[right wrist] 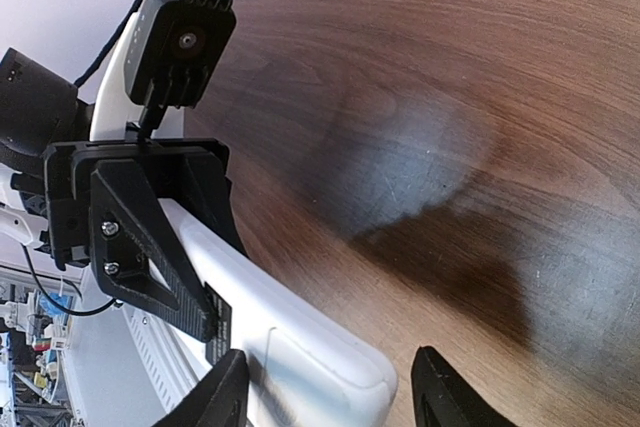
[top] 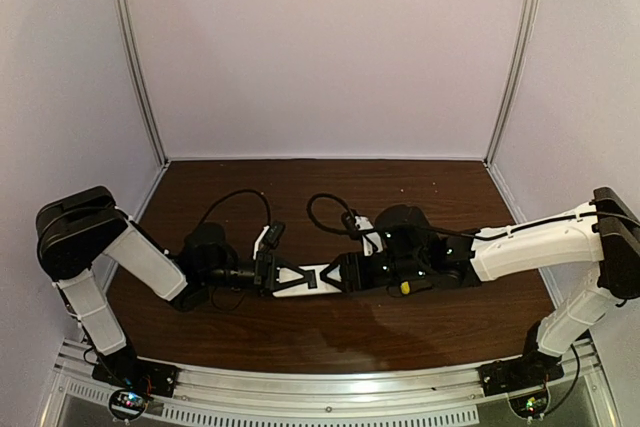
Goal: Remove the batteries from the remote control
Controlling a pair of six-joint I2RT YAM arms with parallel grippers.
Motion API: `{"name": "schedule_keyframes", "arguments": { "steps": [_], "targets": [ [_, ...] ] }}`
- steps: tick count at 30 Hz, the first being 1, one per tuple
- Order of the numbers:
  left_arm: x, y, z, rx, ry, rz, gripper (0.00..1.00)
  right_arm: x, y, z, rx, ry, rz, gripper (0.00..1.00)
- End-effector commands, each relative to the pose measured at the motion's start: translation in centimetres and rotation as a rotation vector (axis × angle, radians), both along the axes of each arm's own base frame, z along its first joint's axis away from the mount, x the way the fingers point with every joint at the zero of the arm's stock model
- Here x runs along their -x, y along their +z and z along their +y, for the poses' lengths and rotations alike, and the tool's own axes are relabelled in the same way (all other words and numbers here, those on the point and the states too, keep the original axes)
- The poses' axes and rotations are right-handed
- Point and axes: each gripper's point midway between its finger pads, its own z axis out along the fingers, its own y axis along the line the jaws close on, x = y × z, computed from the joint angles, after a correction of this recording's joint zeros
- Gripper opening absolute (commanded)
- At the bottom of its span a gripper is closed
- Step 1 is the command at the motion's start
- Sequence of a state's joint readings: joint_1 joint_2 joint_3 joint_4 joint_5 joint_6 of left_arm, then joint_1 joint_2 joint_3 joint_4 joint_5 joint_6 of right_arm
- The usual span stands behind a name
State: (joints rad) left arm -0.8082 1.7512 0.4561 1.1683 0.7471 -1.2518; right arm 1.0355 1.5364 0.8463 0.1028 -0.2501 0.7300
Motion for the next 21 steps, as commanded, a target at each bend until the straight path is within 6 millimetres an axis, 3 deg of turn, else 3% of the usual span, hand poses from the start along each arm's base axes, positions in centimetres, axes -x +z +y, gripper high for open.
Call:
{"name": "schedule_keyframes", "arguments": {
  "steps": [1,5,21],
  "targets": [
    [0.12,1.73,-0.1,0.067,-0.025,-0.055,0.0,-0.07,-0.5,-0.26,-0.001,0.0,0.006,0.55],
    [0.1,1.66,-0.08,0.064,-0.026,-0.053,0.0,-0.19,-0.58,-0.45,0.001,-0.01,0.009,0.48],
    [0.15,2.06,0.08,0.08,-0.032,-0.057,0.0,0.06,-0.65,-0.81,-0.027,-0.015,0.031,0.39]
  ]
}}
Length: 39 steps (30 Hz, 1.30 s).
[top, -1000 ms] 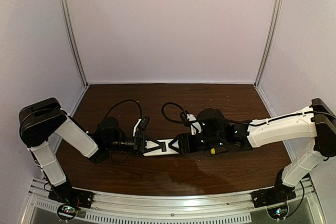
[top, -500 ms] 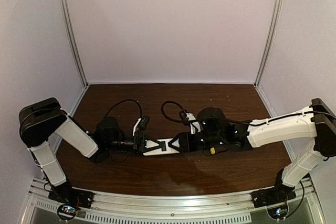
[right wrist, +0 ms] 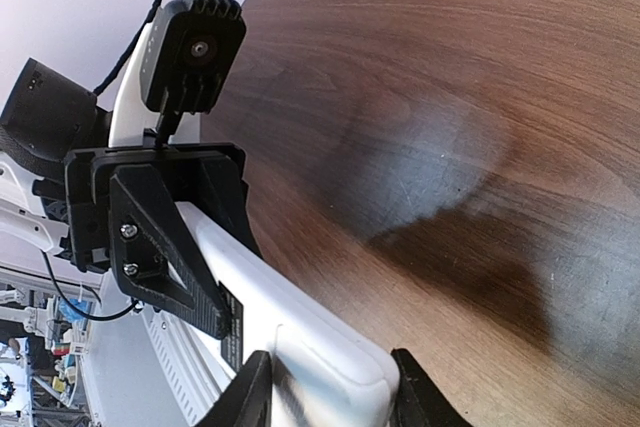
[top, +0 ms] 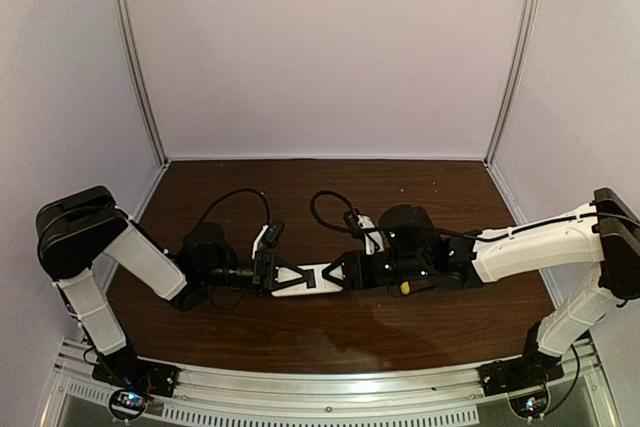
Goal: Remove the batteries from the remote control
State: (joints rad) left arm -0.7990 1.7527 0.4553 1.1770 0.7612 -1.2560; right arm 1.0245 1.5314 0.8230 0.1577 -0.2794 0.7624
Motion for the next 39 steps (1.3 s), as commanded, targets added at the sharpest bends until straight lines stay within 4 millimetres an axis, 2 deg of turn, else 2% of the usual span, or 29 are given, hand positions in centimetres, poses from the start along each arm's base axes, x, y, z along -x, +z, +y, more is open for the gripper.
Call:
{"name": "schedule_keyframes", "arguments": {
  "steps": [1,9,13,16,22,24,30,39],
  "targets": [
    [0.28,1.95,-0.05,0.075,-0.028,-0.057,0.0,0.12,-1.07,-0.88,0.021,-0.009,0.012,0.38],
    [0.31,2.1,0.08,0.083,-0.031,-0.057,0.0,0.32,-1.21,-0.81,0.013,-0.001,0.019,0.31],
    [0.31,2.21,0.14,0.088,-0.032,-0.057,0.0,0.44,-1.33,-0.87,0.01,0.001,0.021,0.31],
    [0.33,2.27,0.17,0.09,-0.031,-0.056,0.0,0.44,-1.25,-0.81,0.006,0.003,0.021,0.34],
    [0.28,2.17,0.13,0.088,-0.03,-0.056,0.0,0.38,-0.97,-0.49,0.0,0.009,0.021,0.5],
    [0.28,2.14,0.13,0.087,-0.03,-0.055,0.0,0.35,-0.8,-0.51,0.002,0.008,0.019,0.52],
    [0.14,1.89,0.16,0.079,-0.024,-0.05,0.0,0.37,-0.74,-1.09,0.018,-0.005,0.015,0.52],
    [-0.01,1.73,0.16,0.073,-0.019,-0.051,0.0,0.51,-1.01,-1.12,0.031,-0.003,0.021,0.47]
  ]
}}
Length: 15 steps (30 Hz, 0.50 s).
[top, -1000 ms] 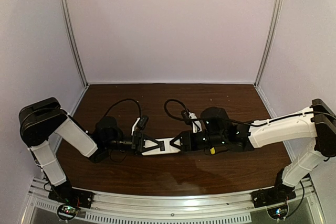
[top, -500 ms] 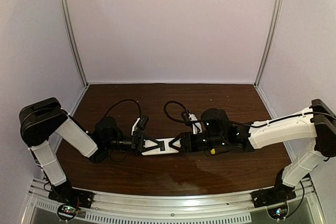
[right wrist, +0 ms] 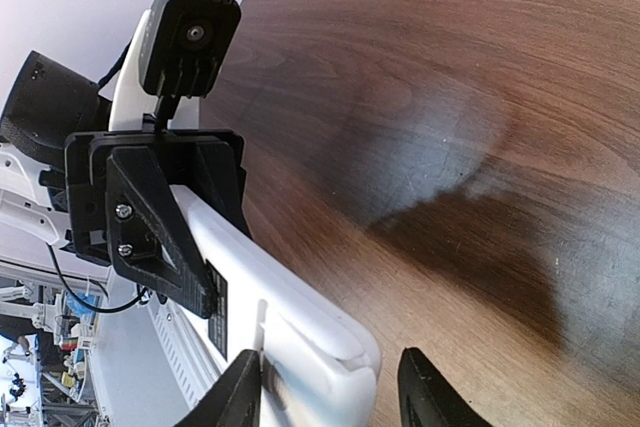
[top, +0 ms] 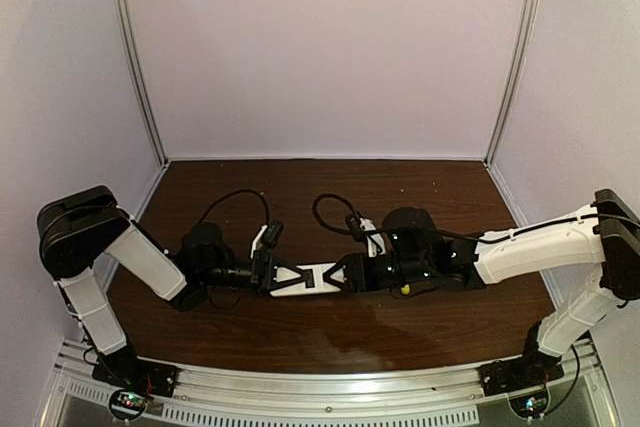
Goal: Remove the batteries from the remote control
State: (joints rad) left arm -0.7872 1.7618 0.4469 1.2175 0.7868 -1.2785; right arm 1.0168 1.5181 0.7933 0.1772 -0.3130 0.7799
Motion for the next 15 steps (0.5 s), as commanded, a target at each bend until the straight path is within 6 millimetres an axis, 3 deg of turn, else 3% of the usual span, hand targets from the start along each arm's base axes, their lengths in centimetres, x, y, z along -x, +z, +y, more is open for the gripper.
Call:
{"name": "schedule_keyframes", "arguments": {
  "steps": [1,15],
  "targets": [
    [-0.12,1.44,-0.11,0.053,-0.006,-0.058,0.0,0.1,-0.8,-0.7,0.049,-0.011,-0.007,0.47],
    [-0.25,1.35,-0.06,0.05,-0.003,-0.06,0.0,-0.01,-0.81,-1.13,0.068,-0.023,-0.017,0.34]
  ]
}}
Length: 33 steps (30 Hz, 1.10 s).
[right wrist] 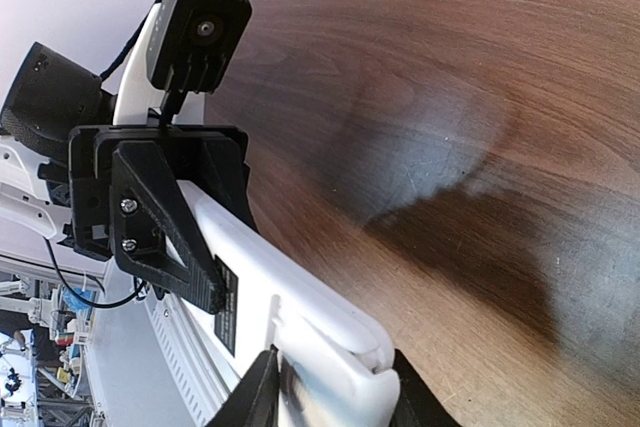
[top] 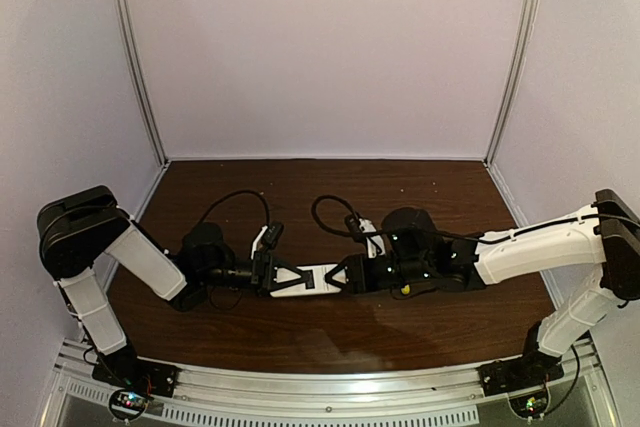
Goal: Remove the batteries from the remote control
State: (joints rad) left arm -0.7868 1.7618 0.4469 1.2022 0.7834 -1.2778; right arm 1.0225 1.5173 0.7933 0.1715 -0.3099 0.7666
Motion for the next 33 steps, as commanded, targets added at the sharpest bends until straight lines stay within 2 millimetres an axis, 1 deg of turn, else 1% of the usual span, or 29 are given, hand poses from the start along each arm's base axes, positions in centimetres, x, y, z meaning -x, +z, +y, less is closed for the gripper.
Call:
{"name": "schedule_keyframes", "arguments": {
  "steps": [1,5,8,11,16,21,26,33],
  "targets": [
    [-0.19,1.65,-0.1,0.061,-0.008,-0.07,0.0,-0.22,-0.7,-1.21,0.06,-0.035,-0.007,0.33],
    [-0.17,1.7,-0.08,0.063,-0.008,-0.071,0.0,-0.22,-0.77,-1.14,0.062,-0.034,-0.004,0.34],
    [-0.21,1.75,-0.11,0.064,-0.008,-0.073,0.0,-0.18,-0.74,-0.92,0.057,-0.027,-0.003,0.4],
    [-0.26,1.65,-0.06,0.061,-0.007,-0.071,0.0,-0.27,-0.6,-0.85,0.057,-0.027,-0.004,0.49],
    [-0.32,1.64,-0.09,0.06,-0.005,-0.074,0.0,-0.37,-0.42,-1.05,0.066,-0.034,-0.01,0.53],
    [-0.41,1.51,-0.1,0.055,-0.003,-0.075,0.0,-0.47,-0.67,-1.26,0.08,-0.043,-0.009,0.53],
    [-0.41,1.49,-0.06,0.054,-0.004,-0.075,0.0,-0.52,-0.74,-1.39,0.085,-0.049,-0.013,0.44],
    [-0.59,1.37,-0.02,0.049,0.002,-0.077,0.0,-0.5,-0.45,-1.73,0.089,-0.056,-0.02,0.37]
  ]
}}
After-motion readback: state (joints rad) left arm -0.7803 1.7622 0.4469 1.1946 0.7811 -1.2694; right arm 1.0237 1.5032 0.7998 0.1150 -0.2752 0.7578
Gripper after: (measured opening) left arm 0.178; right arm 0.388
